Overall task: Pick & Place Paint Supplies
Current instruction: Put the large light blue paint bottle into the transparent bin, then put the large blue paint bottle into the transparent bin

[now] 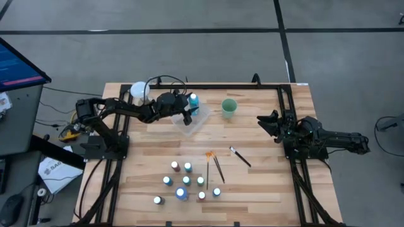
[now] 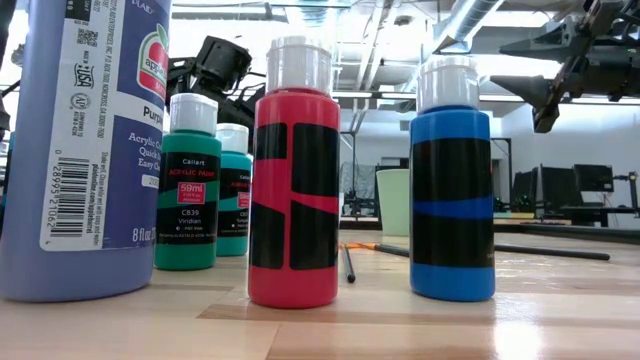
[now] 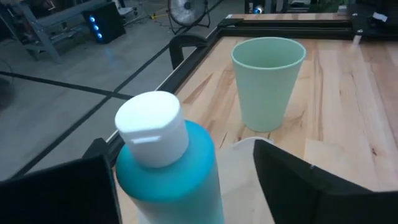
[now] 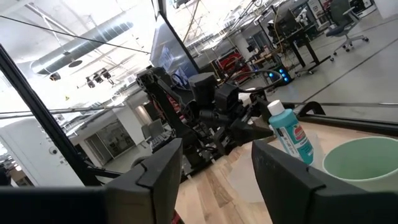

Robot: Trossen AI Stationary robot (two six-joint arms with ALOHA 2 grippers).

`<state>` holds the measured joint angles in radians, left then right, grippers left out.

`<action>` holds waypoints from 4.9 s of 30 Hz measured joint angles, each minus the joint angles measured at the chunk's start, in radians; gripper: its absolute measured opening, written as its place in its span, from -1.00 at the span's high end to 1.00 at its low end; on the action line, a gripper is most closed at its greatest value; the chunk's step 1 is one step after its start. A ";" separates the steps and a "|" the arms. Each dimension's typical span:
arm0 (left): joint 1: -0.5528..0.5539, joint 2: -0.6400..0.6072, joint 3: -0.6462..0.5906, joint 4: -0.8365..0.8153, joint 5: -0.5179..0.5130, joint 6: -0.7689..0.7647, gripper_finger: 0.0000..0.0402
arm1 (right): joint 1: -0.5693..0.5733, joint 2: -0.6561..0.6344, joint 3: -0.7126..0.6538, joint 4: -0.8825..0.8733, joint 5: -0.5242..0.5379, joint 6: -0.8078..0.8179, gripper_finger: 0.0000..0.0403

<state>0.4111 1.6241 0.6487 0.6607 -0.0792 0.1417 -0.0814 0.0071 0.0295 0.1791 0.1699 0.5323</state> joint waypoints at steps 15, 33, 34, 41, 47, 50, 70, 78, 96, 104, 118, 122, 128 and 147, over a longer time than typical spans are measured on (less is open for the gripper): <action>0.000 -0.141 0.000 -0.001 -0.003 0.009 -0.51 | 0.000 0.000 0.000 0.000 0.000 0.000 -0.04; -0.101 -0.658 0.000 -0.314 -0.036 -0.060 -0.52 | 0.002 0.314 0.268 -0.001 -0.010 -0.286 0.03; -0.115 -0.704 0.000 -0.347 -0.036 -0.082 -0.52 | 0.002 0.365 0.307 0.000 -0.012 -0.313 0.02; -0.184 -0.995 0.000 -0.474 -0.056 -0.155 -0.50 | 0.003 0.746 0.605 -0.093 -0.063 -0.409 -0.05; -0.204 -1.138 -0.042 -0.537 -0.073 -0.178 -0.47 | 0.025 1.026 0.821 -0.145 -0.199 -0.488 -0.14; -0.213 -1.189 -0.062 -0.624 -0.050 -0.185 -0.47 | 0.054 1.124 0.912 -0.139 -0.265 -0.488 -0.14; -0.243 -1.402 -0.430 -0.639 -0.020 -0.348 -0.08 | 0.288 1.564 1.215 -0.133 -0.299 -0.482 -0.15; -0.245 -1.402 -0.602 -0.426 -0.020 -0.412 0.30 | 0.377 1.666 1.271 -0.123 -0.314 -0.480 -0.15; -0.353 -1.474 -0.642 0.142 0.091 -0.082 1.00 | 0.415 1.878 1.385 -0.082 -0.302 -0.468 -0.15; -0.354 -1.484 -0.642 0.141 0.104 -0.097 1.00 | 0.422 1.976 1.477 -0.071 -0.303 -0.472 -0.15; -0.354 -1.484 -0.642 0.143 0.097 -0.097 1.00 | 0.442 2.011 1.505 -0.091 -0.303 -0.480 -0.15; -0.354 -1.484 -0.642 0.143 0.098 -0.097 1.00 | 0.448 2.011 1.505 -0.133 -0.303 -0.480 -0.15; -0.354 -1.484 -0.642 0.144 0.098 -0.097 1.00 | 0.448 2.011 1.505 -0.128 -0.303 -0.487 -0.15; -0.354 -1.481 -0.642 0.150 0.098 -0.097 1.00 | 0.470 2.092 1.505 -0.063 -0.303 -0.498 -0.12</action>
<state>0.0574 0.1434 0.0063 0.8105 0.0191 0.0444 0.3888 2.0995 1.5342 0.1158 -0.1335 0.0338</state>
